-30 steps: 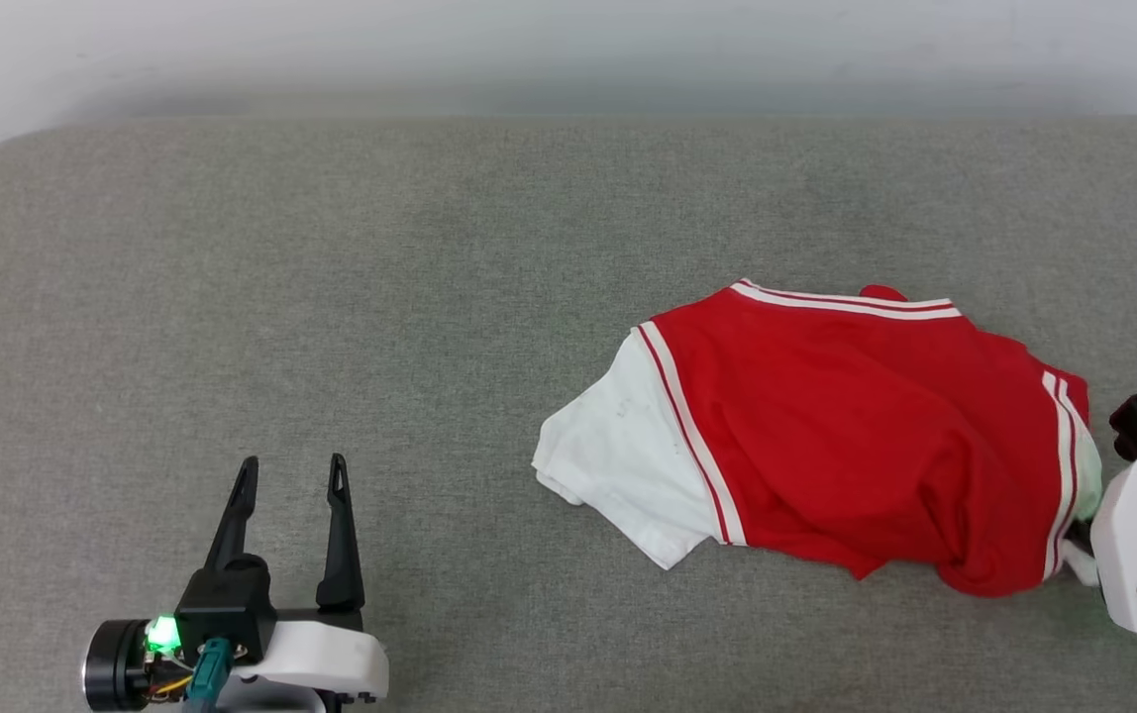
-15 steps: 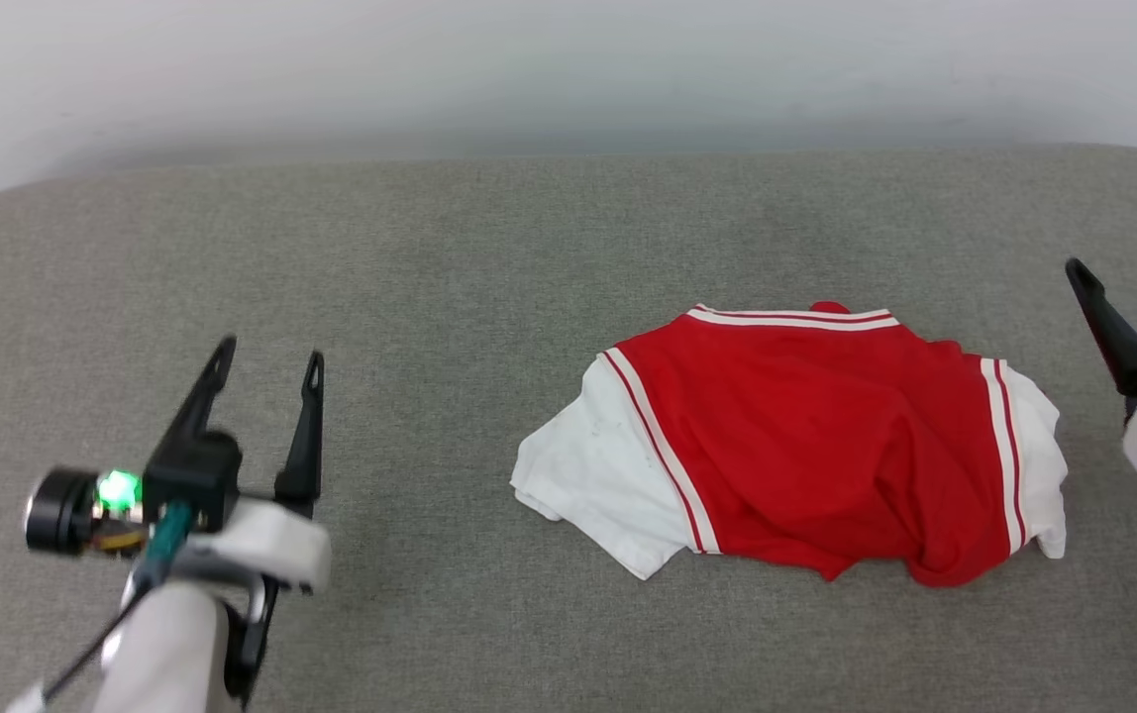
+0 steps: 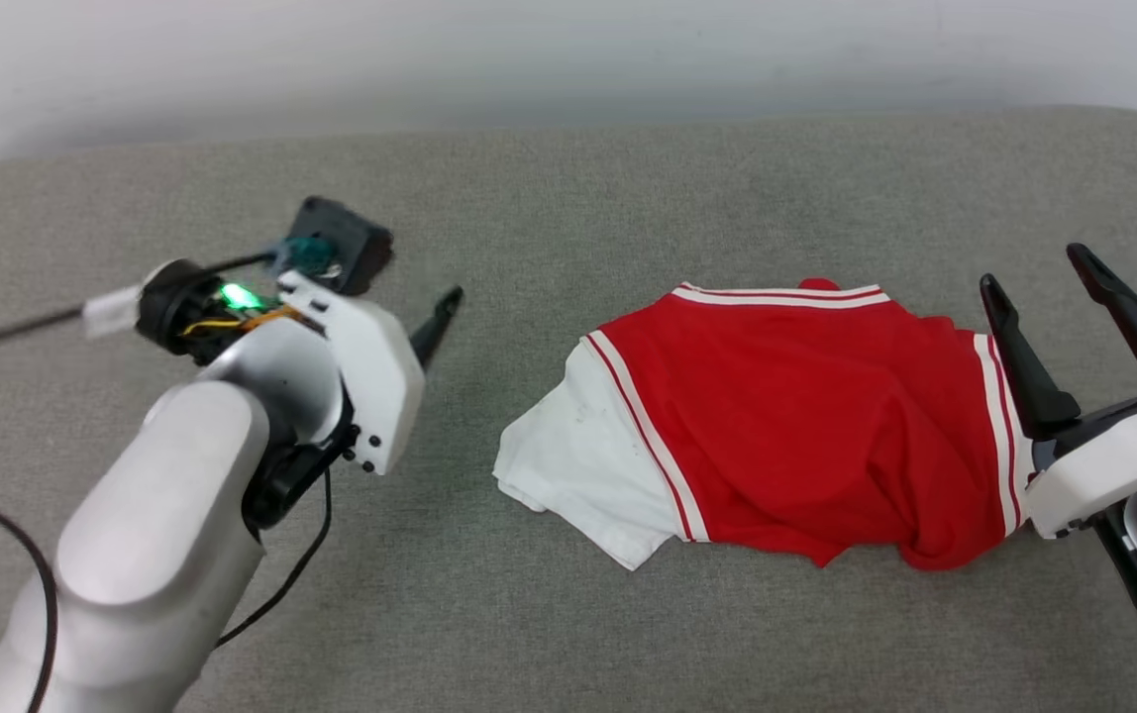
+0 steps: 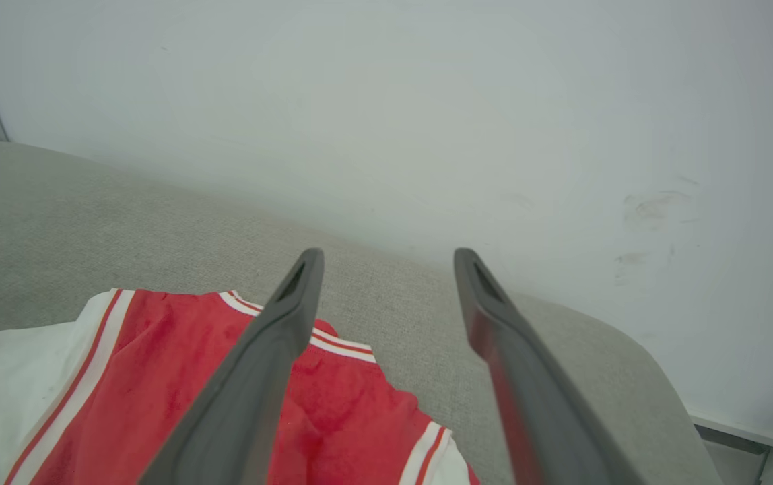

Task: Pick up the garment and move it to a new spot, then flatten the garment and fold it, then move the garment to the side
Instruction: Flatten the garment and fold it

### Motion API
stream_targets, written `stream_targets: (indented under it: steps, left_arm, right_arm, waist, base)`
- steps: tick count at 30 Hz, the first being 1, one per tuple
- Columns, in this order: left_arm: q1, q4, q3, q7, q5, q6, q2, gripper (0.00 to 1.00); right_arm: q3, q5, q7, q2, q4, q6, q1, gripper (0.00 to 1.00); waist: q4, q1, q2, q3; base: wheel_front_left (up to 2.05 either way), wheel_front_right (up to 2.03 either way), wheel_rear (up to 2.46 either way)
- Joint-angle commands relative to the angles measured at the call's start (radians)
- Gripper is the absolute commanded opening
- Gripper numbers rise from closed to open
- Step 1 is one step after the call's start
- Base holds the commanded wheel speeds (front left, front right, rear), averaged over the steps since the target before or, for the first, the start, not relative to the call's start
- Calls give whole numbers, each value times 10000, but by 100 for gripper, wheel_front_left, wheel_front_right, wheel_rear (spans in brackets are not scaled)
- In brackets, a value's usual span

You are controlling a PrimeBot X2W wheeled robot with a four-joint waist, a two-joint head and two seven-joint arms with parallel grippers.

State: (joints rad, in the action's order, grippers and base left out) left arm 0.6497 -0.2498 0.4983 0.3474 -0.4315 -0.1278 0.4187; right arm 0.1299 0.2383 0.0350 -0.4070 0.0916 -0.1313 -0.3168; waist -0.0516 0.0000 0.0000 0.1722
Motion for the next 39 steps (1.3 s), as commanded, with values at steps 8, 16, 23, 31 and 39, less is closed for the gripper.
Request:
stream_targets:
  steps: [8,16,23,31,39]
  left_arm:
    - [2023,484,3112,4118,-3455,-8,1118,100]
    - [3265,-239,5055,5733,-4709,-9,1300,100]
    - [3250,-1229,6422,5761,-5037,-11,1259,100]
    - [3681,-1173,7623,5173,-5343,-11,1227,0]
    - [4430,-1243,7643,4224,-5840,-10,1546,0]
  right_arm:
    - [-230,-463,-546,469,-1416,10,451,100]
    - [39,-576,-92,849,-1600,10,30,100]
    - [438,-673,292,1080,-1147,9,-272,100]
    - [496,-711,622,1024,-567,10,-568,100]
    - [457,-688,849,845,-168,10,-416,100]
  waist:
    - [-242,0,0,636]
    - [-683,0,0,1412]
    - [-1014,0,0,1857]
    - [-846,0,0,1866]
    - [-443,0,0,1351]
  base:
    - [0,0,0]
    - [0,0,0]
    - [0,0,0]
    - [0,0,0]
    - [0,0,0]
